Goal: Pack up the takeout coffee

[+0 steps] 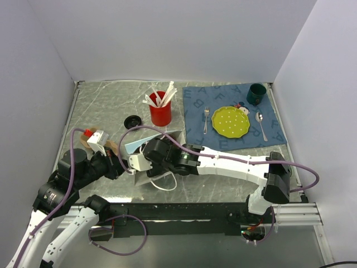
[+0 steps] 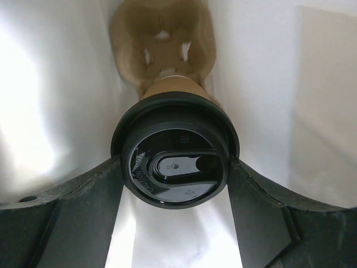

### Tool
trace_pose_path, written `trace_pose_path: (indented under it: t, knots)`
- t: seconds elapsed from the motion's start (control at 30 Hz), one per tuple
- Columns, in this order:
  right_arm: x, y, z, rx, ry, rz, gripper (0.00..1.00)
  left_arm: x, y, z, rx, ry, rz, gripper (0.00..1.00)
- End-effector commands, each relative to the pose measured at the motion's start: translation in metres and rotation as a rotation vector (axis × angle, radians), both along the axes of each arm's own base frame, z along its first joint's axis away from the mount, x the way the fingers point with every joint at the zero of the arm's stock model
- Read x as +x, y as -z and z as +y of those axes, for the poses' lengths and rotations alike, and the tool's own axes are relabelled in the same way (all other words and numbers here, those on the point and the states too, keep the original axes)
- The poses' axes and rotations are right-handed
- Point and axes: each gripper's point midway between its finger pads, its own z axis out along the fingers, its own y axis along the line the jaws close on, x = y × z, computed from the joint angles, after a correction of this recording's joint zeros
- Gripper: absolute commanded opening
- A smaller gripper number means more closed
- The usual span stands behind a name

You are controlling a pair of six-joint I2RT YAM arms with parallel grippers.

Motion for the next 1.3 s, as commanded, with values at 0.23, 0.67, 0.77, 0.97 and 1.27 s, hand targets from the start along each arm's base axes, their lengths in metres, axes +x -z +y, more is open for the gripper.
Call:
trace_pose_path:
  t: [0.23, 0.67, 0.77, 0.97, 1.27]
  knots:
    - [0.008, -0.056, -0.029, 0.085, 0.079, -0.095, 0.31, 0.001, 0.002, -0.003, 0.013, 0.021, 0.009, 0.01]
    - [0.016, -0.02, -0.048, -0.048, 0.118, -0.091, 0.31, 0.0, -0.002, -0.011, -0.017, 0.059, 0.006, 0.01]
    - [0.018, -0.012, -0.039, -0.047, 0.115, -0.053, 0.31, 0.001, -0.001, -0.012, -0.019, 0.059, 0.012, 0.01]
    - [0.017, -0.013, -0.027, -0.008, 0.094, -0.028, 0.31, 0.002, -0.001, -0.012, -0.025, 0.057, 0.01, 0.01]
    - [0.021, -0.014, -0.005, 0.084, 0.074, -0.001, 0.3, 0.005, 0.0, -0.015, -0.042, 0.057, 0.002, 0.01]
